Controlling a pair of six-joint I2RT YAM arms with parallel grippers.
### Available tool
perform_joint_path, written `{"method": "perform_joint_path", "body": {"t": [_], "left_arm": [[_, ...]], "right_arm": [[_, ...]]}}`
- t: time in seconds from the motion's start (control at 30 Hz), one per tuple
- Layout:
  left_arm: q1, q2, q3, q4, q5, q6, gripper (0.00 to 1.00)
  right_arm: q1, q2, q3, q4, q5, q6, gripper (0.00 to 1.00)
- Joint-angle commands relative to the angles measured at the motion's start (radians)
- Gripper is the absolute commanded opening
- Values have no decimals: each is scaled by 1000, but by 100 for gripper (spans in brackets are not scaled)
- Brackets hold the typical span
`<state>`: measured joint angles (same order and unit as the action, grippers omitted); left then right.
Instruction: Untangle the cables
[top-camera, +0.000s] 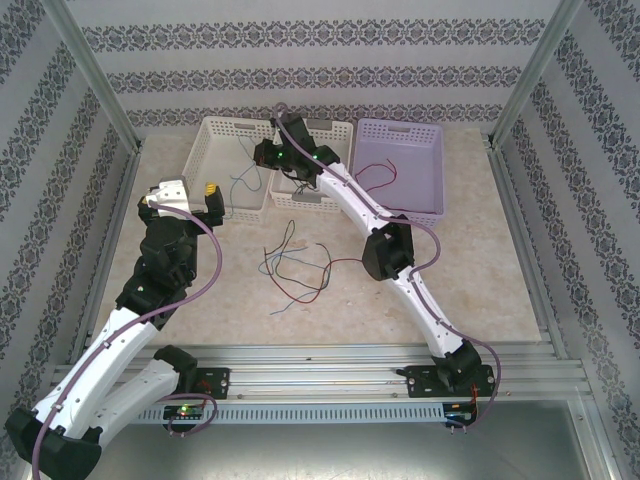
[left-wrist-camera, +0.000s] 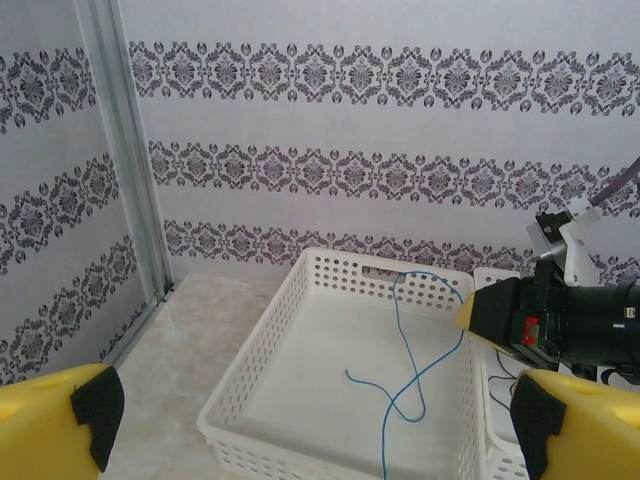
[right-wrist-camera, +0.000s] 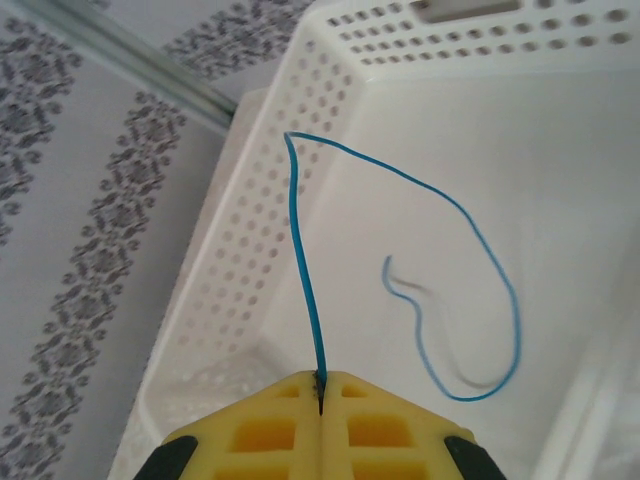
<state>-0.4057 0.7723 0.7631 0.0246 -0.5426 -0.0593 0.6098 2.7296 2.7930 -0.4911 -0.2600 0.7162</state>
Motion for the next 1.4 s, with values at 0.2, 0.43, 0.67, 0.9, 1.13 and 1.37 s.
{"method": "perform_joint_path", "body": {"t": [0.2, 0.43, 0.67, 0.9, 1.13, 1.37], "left_arm": [[-7, 2, 11, 19, 18, 4, 100], [-7, 6, 13, 14, 21, 4, 100], [-7, 12, 14, 11, 22, 4, 100], [-7, 16, 10, 14, 18, 6, 100], [-8, 19, 7, 20, 4, 8, 100], [-8, 0, -2, 36, -22, 16, 100]], "right_arm": [[19, 27, 27, -146, 228, -55, 0], [45, 26, 33, -164, 239, -137, 19], [60, -24, 30, -187, 217, -188, 46], [104, -165, -120, -220, 164, -253, 55], [161, -420, -547, -46, 79, -268, 57], [208, -528, -858, 178, -52, -177, 57]]}}
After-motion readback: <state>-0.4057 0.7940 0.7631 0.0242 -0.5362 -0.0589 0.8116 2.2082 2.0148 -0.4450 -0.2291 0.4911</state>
